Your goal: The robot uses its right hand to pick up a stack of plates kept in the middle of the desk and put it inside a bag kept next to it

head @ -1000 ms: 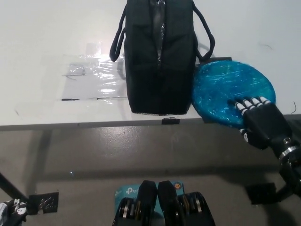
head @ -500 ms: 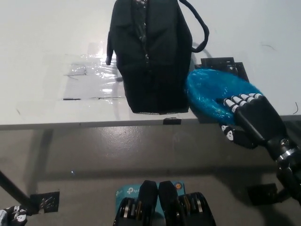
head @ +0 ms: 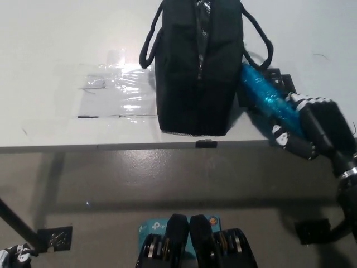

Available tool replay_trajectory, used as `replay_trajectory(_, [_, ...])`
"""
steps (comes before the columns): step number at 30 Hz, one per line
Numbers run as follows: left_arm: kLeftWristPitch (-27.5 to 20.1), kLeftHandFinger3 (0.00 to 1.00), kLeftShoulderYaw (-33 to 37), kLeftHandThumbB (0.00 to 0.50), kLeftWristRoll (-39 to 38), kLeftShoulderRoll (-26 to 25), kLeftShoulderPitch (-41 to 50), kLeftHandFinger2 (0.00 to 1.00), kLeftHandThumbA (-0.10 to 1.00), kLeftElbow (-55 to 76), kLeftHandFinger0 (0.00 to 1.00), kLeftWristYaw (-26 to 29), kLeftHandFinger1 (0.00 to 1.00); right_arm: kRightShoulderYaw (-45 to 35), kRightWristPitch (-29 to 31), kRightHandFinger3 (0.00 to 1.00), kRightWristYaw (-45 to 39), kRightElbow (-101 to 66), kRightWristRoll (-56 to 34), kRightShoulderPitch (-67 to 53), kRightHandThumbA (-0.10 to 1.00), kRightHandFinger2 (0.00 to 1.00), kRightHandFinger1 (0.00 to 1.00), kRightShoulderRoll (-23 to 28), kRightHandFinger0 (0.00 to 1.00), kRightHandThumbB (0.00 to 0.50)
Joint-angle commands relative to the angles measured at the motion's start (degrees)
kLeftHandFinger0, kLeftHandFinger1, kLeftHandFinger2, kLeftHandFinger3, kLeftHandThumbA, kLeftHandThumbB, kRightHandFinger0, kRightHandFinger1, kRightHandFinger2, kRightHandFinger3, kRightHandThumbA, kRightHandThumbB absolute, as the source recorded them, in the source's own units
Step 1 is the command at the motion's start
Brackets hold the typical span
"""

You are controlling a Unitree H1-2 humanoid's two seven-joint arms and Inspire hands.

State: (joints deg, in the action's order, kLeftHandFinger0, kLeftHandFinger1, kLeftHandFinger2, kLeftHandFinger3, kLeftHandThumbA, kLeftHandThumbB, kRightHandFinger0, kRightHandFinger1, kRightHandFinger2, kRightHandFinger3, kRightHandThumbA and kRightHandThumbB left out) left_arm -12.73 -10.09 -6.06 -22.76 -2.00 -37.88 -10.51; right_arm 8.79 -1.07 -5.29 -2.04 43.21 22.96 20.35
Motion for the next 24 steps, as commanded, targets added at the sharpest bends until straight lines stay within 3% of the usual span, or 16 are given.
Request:
replay_trajectory(1, [-2.09, 0.21, -0.25, 0.5, 0.03, -1.4, -0.25, 0.17, 0.28, 0.69, 0.0, -0.04, 0.02, -3.34, -6.91, 0.26, -4.18, -2.1, -4.77, 0.47, -0.1, 0.45, 0.07, 0.18, 0.0, 0.166])
replay_trajectory(4, [-1.48, 0.21, -0.3, 0.5, 0.02, -1.29, -0.05, 0.17, 0.28, 1.2, 0.0, 0.06, 0.03, -5.11, -9.15, 0.22, -5.09, -3.35, -6.14, 0.49, -0.1, 0.37, 0.02, -0.1, 0.0, 0.222])
replay_trajectory(8, [-1.73, 0.21, -0.19, 0.5, 0.47, -1.41, 0.16, 0.18, 0.28, 0.94, 0.0, 0.37, 0.04, -7.99, -12.48, 0.21, -5.44, -4.83, -9.73, 0.97, -0.1, 0.39, 0.03, -2.07, 0.0, 0.234])
replay_trajectory(11, [-1.72, 0.23, -0.38, 0.5, -0.01, -1.22, 0.19, 0.17, 0.27, 0.6, 0.0, 0.11, 0.02, -9.5, -12.07, 0.17, -4.4, -4.6, -11.65, 2.28, -0.1, 0.31, 0.0, -2.75, 0.0, 0.257])
replay_trajectory(15, [-2.1, 0.22, -0.27, 0.5, 0.3, -1.31, 0.43, 0.16, 0.27, 0.98, 0.0, 0.23, 0.02, -10.46, -15.35, 0.19, -4.64, -4.72, -12.98, 4.21, -0.1, 0.34, 0.01, -3.69, 0.0, 0.259])
replay_trajectory(18, [-0.85, 0.23, -0.44, 0.5, 0.16, -1.16, 0.51, 0.18, 0.26, 1.61, 0.0, 0.49, 0.04, -13.16, -18.53, 0.17, -5.54, -5.51, -18.49, 5.69, -0.1, 0.29, 0.0, -5.7, 0.0, 0.227])
replay_trajectory(21, [-1.61, 0.22, -0.33, 0.5, 0.13, -1.26, 0.48, 0.17, 0.26, 1.35, 0.0, 0.15, 0.02, -15.13, -22.33, 0.25, -5.76, -6.16, -20.03, 7.65, -0.1, 0.3, 0.0, -7.24, 0.0, 0.176])
replay_trajectory(22, [-0.99, 0.22, -0.38, 0.5, -0.11, -1.23, 0.47, 0.17, 0.26, 1.53, 0.0, -0.01, 0.03, -16.71, -25.16, 0.28, -6.03, -6.89, -22.03, 9.33, -0.1, 0.24, 0.0, -8.36, 0.0, 0.142])
replay_trajectory(24, [-1.02, 0.21, -0.28, 0.5, 0.15, -1.24, 0.44, 0.16, 0.25, 1.58, 0.0, 0.17, 0.03, -18.81, -25.86, 0.26, -5.89, -6.64, -23.26, 10.72, -0.1, 0.15, 0.0, -9.83, 0.0, 0.151])
